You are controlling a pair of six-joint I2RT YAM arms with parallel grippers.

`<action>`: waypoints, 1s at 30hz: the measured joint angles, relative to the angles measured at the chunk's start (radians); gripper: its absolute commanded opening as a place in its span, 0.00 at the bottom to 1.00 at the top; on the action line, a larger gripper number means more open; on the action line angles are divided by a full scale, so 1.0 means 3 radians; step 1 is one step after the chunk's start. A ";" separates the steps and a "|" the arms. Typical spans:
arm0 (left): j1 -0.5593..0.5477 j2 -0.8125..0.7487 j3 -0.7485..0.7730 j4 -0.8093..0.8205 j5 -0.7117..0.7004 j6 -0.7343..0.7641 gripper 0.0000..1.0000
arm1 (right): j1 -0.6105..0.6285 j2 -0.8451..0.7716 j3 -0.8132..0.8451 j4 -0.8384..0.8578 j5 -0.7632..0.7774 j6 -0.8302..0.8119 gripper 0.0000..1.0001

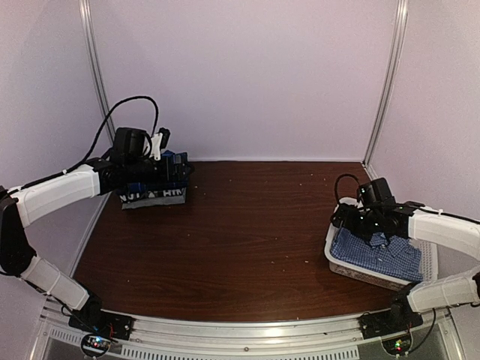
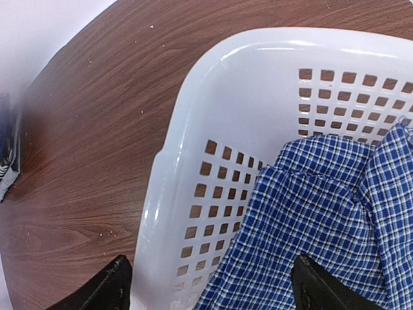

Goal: Fold and stack the long sleeve shirts
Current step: Pick up the square-folded shirt from the bin.

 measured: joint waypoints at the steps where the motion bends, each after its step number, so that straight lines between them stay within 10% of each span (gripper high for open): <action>1: 0.0000 0.0000 0.0000 -0.0001 0.0003 0.0001 0.98 | -0.0006 -0.0078 -0.0028 -0.0013 0.0022 0.0005 0.87; 21: 0.0000 0.0000 0.0000 -0.0003 0.0018 0.0011 0.97 | -0.0120 -0.0357 -0.0100 -0.0514 0.0214 -0.0013 0.81; 30: 0.0000 0.0000 0.0000 -0.0005 0.0033 0.0010 0.98 | -0.0242 0.0089 -0.0231 -0.0243 0.0128 -0.0029 0.62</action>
